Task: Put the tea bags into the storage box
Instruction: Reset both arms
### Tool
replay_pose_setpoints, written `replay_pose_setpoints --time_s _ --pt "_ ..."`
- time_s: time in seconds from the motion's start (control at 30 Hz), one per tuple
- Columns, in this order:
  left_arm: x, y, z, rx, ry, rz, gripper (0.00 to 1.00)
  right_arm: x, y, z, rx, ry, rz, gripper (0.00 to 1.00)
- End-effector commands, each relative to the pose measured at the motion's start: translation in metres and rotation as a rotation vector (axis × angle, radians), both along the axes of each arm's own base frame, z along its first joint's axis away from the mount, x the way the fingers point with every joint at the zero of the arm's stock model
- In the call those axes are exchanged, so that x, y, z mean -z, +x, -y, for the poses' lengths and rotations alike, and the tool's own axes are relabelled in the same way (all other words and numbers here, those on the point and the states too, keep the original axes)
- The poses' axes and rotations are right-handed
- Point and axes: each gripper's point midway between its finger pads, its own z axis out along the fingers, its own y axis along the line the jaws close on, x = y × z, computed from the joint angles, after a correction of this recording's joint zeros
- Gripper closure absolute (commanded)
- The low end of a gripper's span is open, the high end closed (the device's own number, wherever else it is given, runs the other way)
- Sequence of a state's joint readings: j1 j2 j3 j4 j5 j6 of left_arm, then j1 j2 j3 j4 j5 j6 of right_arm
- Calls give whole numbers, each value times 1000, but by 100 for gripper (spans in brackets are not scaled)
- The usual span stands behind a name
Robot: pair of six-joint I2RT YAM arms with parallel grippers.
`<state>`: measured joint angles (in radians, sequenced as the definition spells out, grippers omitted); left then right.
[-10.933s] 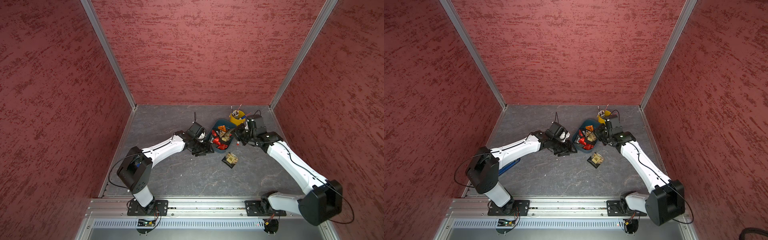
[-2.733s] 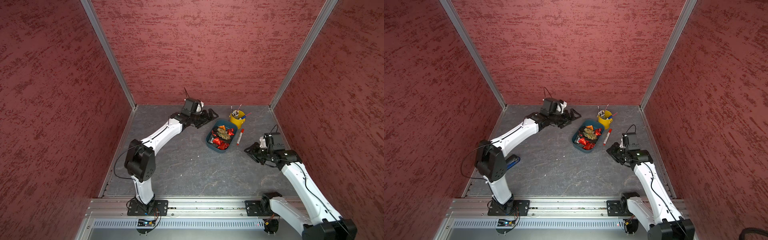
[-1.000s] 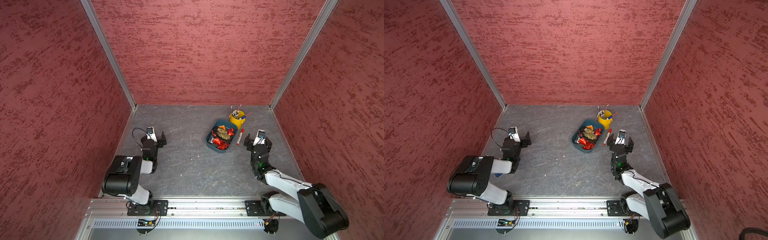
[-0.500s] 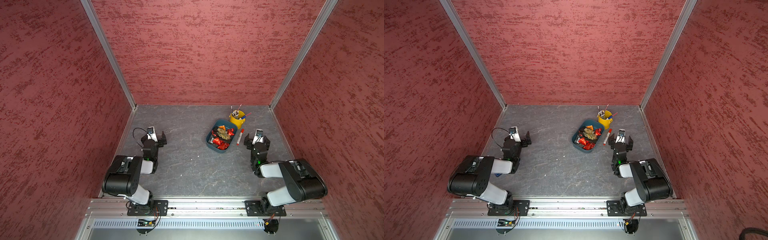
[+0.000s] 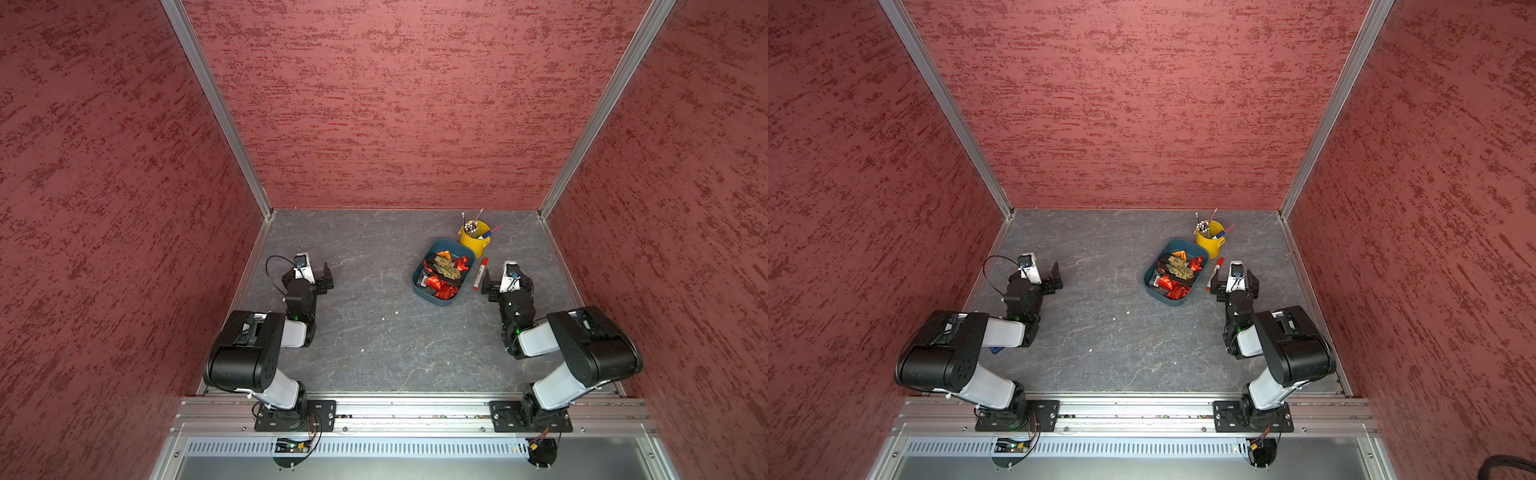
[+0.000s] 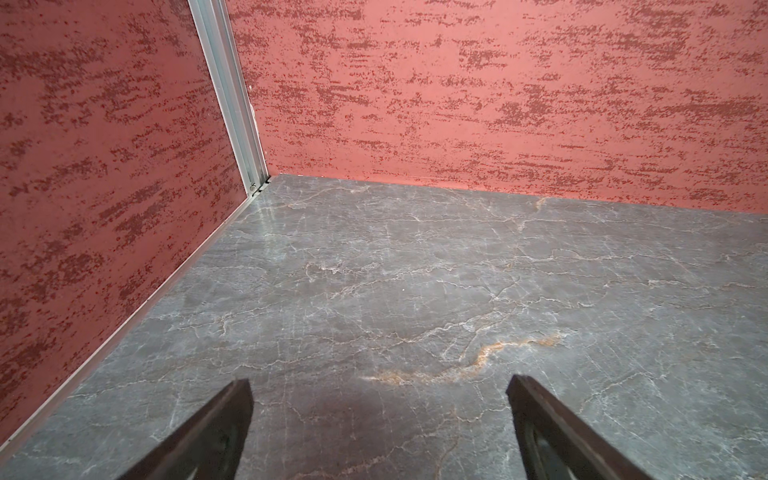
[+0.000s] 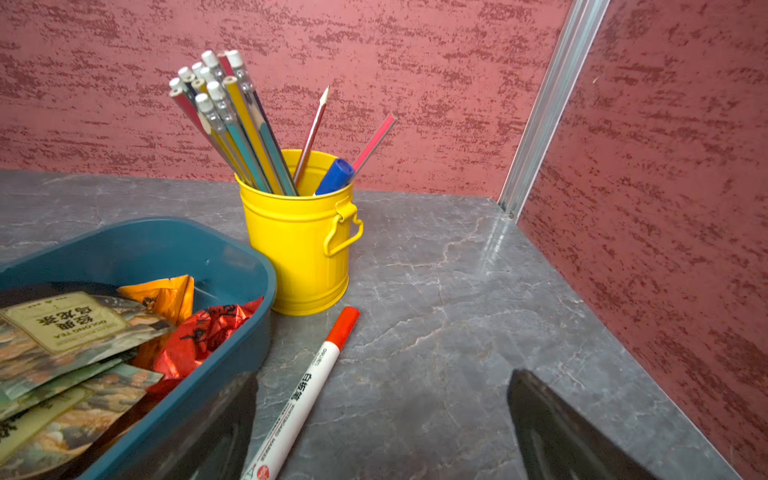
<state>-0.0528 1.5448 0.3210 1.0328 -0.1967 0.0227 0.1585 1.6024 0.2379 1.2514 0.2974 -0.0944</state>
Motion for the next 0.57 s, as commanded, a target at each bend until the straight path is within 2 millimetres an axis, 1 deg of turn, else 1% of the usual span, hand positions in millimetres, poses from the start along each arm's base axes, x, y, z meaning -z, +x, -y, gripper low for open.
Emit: replay_pose_setpoints --time_s 0.0,0.2,0.3,0.53 --pt "0 0 -1 -5 14 5 0 -6 2 -1 -8 4 16 2" --pt "1 2 -2 -2 5 -9 0 -6 1 0 -8 5 18 2" --pt "5 8 -4 43 -45 -45 0 -6 1 0 -8 4 18 2" --pt "5 8 -4 47 -43 -43 0 -6 2 -1 -8 7 19 2"
